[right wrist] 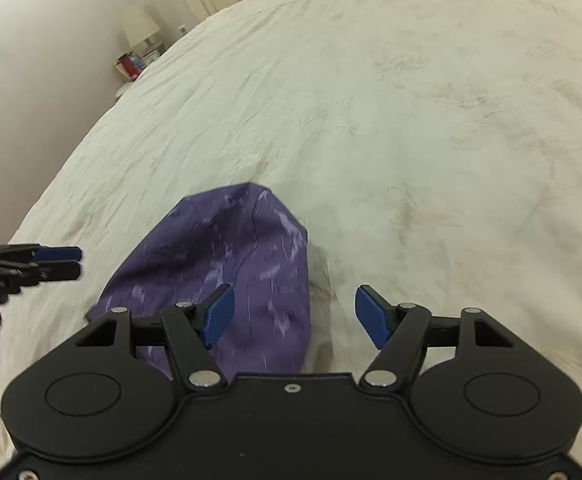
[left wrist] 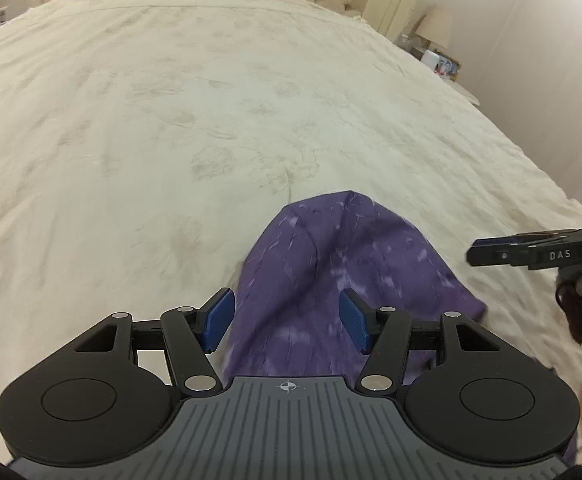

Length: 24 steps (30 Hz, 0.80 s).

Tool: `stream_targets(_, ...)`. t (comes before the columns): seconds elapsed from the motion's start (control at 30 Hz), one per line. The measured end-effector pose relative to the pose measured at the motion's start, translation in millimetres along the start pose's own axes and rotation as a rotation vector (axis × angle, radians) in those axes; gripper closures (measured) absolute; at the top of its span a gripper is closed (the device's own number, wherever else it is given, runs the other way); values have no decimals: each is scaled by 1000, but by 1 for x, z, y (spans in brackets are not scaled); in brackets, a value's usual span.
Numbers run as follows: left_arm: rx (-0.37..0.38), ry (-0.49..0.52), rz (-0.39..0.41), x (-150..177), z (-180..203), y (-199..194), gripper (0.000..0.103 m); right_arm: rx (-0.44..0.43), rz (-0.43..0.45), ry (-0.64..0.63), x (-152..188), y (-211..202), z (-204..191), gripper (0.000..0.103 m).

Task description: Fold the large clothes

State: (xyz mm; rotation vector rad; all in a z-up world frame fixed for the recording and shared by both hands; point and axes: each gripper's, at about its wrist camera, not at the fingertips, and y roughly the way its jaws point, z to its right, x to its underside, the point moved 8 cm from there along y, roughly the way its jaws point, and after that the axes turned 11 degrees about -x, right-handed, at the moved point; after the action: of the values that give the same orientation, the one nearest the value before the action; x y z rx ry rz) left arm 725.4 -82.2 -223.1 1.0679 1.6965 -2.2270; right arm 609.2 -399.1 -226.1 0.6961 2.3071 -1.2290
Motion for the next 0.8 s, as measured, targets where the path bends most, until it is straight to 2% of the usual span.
stream_targets(0.13,-39,48,-56,-9,12,45,47,0,-25,27,-10,31,5,32)
stream_targets(0.23,-76,71,-81,-13,9,63,47,4,-45,42,-10,47,9,33)
stream_targets(0.33,-94,55,-117,-10,-3,77,47,9,-51,53,-11,53,14,41)
stream_targets(0.4,-95,39,-145,-7,-10,82,49,15,-47,68,-11,56,17,50)
stream_targets(0.43,-73,25,-157,-5,-13,85,54,13,-43,81,-11,57,18,55)
stream_targets(0.47,-44,16,-155,-4,-13,85,75,10,-38,92,-11,56,19,76)
stream_targets(0.5,-19,15,-147,-2,-13,84,86,6,-35,93,-12,56,18,86)
stream_targets(0.67,-63,122,0,0,-7,45,89,23,-10,-31,-14,43,-5,90)
stream_targets(0.8,-71,141,139,4,-6,-12,89,19,35,-113,-9,10,-25,90)
